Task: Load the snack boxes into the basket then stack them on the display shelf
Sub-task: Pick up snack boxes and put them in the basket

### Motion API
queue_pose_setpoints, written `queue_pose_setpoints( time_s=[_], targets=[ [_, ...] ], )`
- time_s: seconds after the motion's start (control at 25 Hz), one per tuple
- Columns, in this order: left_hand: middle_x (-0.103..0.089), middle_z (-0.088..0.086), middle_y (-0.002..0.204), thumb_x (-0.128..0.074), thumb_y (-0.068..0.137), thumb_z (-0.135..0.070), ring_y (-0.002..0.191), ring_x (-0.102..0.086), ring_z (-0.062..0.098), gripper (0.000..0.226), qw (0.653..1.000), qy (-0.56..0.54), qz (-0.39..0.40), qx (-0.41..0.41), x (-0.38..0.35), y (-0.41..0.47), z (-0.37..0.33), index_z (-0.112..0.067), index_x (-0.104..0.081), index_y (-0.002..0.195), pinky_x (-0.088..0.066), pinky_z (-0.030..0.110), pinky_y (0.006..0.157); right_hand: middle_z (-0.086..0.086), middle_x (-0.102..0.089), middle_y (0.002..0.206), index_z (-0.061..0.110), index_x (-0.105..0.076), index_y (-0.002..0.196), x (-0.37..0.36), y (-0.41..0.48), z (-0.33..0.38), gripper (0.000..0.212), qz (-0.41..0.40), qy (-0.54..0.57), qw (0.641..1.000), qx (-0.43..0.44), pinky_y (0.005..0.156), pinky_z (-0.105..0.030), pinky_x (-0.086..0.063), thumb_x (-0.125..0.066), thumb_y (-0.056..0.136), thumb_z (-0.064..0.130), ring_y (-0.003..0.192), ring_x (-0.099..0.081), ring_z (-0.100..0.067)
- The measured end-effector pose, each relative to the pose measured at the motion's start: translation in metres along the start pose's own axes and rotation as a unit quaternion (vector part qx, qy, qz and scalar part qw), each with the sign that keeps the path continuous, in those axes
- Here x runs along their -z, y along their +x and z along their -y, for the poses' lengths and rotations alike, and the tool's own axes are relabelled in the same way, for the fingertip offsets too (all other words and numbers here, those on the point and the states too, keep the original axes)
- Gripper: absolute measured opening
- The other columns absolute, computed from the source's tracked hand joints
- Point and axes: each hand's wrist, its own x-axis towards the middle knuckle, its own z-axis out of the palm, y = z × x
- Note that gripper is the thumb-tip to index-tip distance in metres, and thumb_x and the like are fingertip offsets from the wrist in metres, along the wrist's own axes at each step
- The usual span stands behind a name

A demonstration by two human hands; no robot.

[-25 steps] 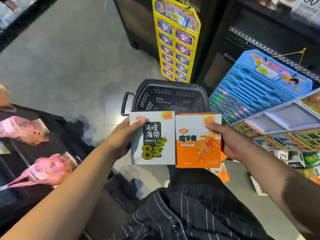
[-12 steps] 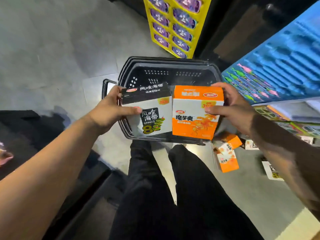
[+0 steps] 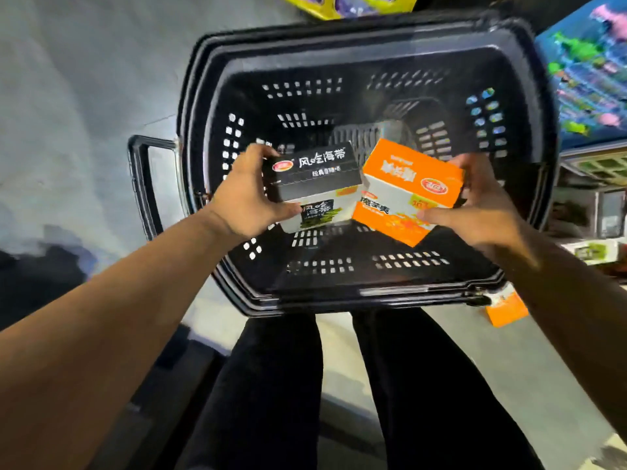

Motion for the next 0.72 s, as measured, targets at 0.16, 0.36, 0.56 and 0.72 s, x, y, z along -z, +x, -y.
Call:
queue_pose_setpoints(
  time_s=[0.16, 0.36, 0.56, 0.72],
  targets=[
    [-0.048, 0.001, 0.123, -0.089, 0.062, -0.025, 0.107, -0.058, 0.021, 0.074, 0.996, 0.082, 0.020, 0.038, -0.025, 0.028, 0.046, -0.034, -0.038, 0.115, -0.049, 0.038, 0.097, 0.010, -0.056, 0.100, 0.033, -0.037, 0.111, -0.040, 0.015, -0.038, 0.077, 0.006, 0.001, 1.000, -0.022, 0.089, -0.037, -0.054, -0.091, 0.062, 0.008, 0.095, -0.061, -0.013],
    [-0.038, 0.004, 0.123, -0.072, 0.083, -0.020, 0.093, -0.055, 0.026, 0.054, 0.983, 0.179, 0.013, 0.041, -0.069, 0.048, 0.071, -0.011, -0.037, 0.124, -0.044, 0.036, 0.082, 0.016, -0.049, 0.100, 0.014, -0.035, 0.128, -0.062, 0.018, -0.064, 0.078, 0.008, 0.007, 0.999, -0.036, 0.065, 0.002, -0.041, -0.085, 0.070, 0.008, 0.086, -0.054, 0.011],
    [-0.030, 0.011, 0.139, -0.065, 0.087, -0.009, 0.090, -0.056, 0.031, 0.058, 0.955, 0.282, 0.056, 0.071, -0.092, 0.064, 0.095, -0.012, -0.029, 0.133, -0.037, 0.034, 0.076, 0.004, -0.051, 0.116, 0.019, -0.033, 0.131, -0.066, 0.022, -0.075, 0.079, -0.015, -0.007, 0.998, -0.052, 0.068, -0.014, -0.043, -0.085, 0.071, 0.012, 0.099, -0.055, -0.011],
    [-0.009, 0.014, 0.159, -0.056, 0.088, 0.003, 0.117, -0.054, 0.038, 0.067, 0.931, 0.332, 0.111, 0.106, -0.104, 0.074, 0.109, -0.016, -0.022, 0.141, -0.042, 0.038, 0.088, 0.008, -0.047, 0.115, 0.020, -0.032, 0.133, -0.073, 0.023, -0.075, 0.082, -0.010, -0.022, 0.998, -0.063, 0.064, -0.010, -0.038, -0.085, 0.071, 0.016, 0.095, -0.051, -0.006]
  ],
)
